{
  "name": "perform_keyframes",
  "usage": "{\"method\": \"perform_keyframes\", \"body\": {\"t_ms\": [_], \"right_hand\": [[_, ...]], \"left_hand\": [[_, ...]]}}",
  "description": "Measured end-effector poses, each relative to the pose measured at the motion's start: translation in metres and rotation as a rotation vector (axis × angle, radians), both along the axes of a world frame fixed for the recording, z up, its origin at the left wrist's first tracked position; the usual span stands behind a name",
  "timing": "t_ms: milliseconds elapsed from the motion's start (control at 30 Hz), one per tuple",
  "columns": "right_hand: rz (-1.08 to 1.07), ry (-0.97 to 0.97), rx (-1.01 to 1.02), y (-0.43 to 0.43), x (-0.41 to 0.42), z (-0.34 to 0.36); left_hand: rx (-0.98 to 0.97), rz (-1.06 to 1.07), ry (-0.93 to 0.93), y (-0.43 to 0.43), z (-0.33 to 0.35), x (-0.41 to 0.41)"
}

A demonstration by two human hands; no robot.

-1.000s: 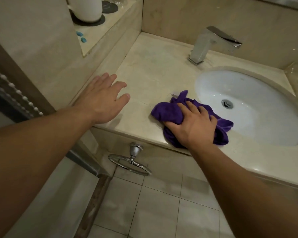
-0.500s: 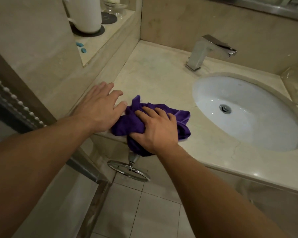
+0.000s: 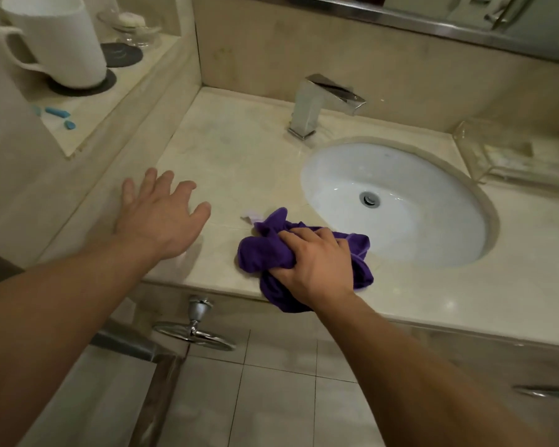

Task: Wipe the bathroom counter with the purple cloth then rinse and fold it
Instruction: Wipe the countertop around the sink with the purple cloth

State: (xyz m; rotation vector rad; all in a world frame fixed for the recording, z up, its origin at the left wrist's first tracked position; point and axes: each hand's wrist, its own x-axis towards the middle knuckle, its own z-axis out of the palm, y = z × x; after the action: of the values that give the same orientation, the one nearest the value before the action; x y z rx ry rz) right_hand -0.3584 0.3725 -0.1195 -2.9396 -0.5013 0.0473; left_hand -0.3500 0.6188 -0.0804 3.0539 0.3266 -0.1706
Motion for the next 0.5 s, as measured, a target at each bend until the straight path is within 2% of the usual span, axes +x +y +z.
{"method": "perform_keyframes", "body": {"t_ms": [267, 500], "right_hand": [[0.022, -0.006, 0.024, -0.036, 0.026, 0.047], [0.014, -0.072, 0.020, -0.079, 0.073, 0.113]], "left_hand": [[-0.074, -0.125, 0.069, -0.048, 0.035, 0.024], [-0.073, -0.173, 0.003, -0.089, 0.090, 0.061]]}}
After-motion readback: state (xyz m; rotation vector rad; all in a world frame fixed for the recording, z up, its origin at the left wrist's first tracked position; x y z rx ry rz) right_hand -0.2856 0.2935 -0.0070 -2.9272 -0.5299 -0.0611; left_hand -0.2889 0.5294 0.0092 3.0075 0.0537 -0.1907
